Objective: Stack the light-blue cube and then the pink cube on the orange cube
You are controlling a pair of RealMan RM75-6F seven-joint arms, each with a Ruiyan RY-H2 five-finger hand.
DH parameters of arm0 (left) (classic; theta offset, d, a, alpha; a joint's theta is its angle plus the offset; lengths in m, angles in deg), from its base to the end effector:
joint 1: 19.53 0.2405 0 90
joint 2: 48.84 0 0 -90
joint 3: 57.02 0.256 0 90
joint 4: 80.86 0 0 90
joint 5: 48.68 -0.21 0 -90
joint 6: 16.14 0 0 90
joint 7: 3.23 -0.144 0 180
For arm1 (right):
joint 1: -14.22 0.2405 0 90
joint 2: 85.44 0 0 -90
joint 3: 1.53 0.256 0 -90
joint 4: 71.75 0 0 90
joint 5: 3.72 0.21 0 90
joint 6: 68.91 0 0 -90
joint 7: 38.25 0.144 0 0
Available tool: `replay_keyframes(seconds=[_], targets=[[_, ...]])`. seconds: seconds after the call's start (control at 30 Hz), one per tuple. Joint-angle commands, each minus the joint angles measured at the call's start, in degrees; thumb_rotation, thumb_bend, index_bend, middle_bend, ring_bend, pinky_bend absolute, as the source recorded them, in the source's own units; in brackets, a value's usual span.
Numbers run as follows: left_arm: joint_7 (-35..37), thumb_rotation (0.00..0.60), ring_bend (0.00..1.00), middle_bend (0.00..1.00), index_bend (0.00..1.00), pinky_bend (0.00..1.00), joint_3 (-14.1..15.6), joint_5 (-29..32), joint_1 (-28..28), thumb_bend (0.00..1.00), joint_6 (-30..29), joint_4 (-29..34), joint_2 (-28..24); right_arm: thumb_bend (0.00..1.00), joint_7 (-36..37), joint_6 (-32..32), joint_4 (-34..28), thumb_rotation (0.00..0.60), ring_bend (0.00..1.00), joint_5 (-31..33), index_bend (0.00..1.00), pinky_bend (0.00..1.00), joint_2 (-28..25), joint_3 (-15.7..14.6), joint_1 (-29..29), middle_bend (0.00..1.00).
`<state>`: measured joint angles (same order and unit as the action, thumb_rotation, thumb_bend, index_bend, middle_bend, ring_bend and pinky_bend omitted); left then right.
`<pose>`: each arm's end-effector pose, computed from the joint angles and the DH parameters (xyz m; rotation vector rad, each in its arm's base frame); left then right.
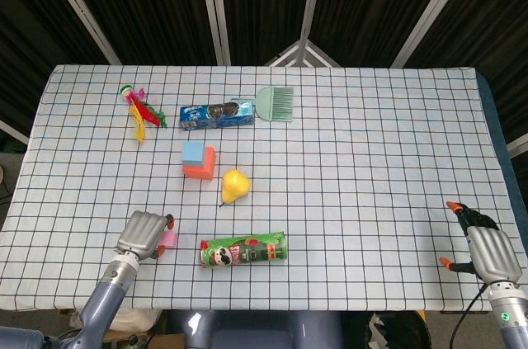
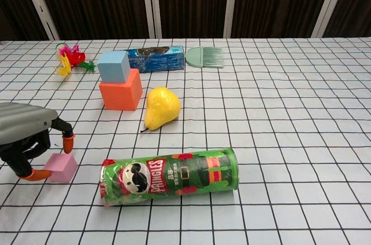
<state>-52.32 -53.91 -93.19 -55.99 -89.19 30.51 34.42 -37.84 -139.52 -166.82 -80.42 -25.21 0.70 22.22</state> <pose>-0.1816 0.2358 -0.0029 -1.8667 -0.9970 -0.4625 -0.3324 -0.1903 0.1511 1.4095 -1.1281 0.7024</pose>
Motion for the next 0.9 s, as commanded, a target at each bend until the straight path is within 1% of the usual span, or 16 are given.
replay_keyframes(seconds=[0.03,0.67,0.77,0.9], targets=[[0.1,0.6,0.79,0.85,0.4,0.89,-0.1,-0.3,0.2,0.34,-0.2,0.0,0.0,0.17,0.0,0.0,0.0,0.6,0.15,0.0,0.11,0.16,0.0,0.0,0.0,0.13],[-0.4,0.6,0.79,0.85,0.42,0.89,-0.5,-0.2,0.6,0.37,-0.5,-0.2,0.3,0.17,0.4,0.6,-0.2,0.6,0.15,0.5,0.11,0.16,-0.4,-0.1,0.2,0.13],[0.1,0.6,0.79,0.85,0.43,0.89,-0.8,-0.5,0.7,0.37,-0.7,-0.1,0.2,0.17,0.4,0.4,-0.2,0.6,0.15,0.4,0.11,0.16,-0.3,-0.1,0.1,0.13],[1.6,0.6,0.79,0.85,0.43,0.89,-1.9,-1.0,1.0,0.38,-1.2,1.5,-1.5,0.17,0.4,0.1,-0.3,0.6,0.15,0.2,0.11,0.16,-0.4,-0.1,0.0,0.13]])
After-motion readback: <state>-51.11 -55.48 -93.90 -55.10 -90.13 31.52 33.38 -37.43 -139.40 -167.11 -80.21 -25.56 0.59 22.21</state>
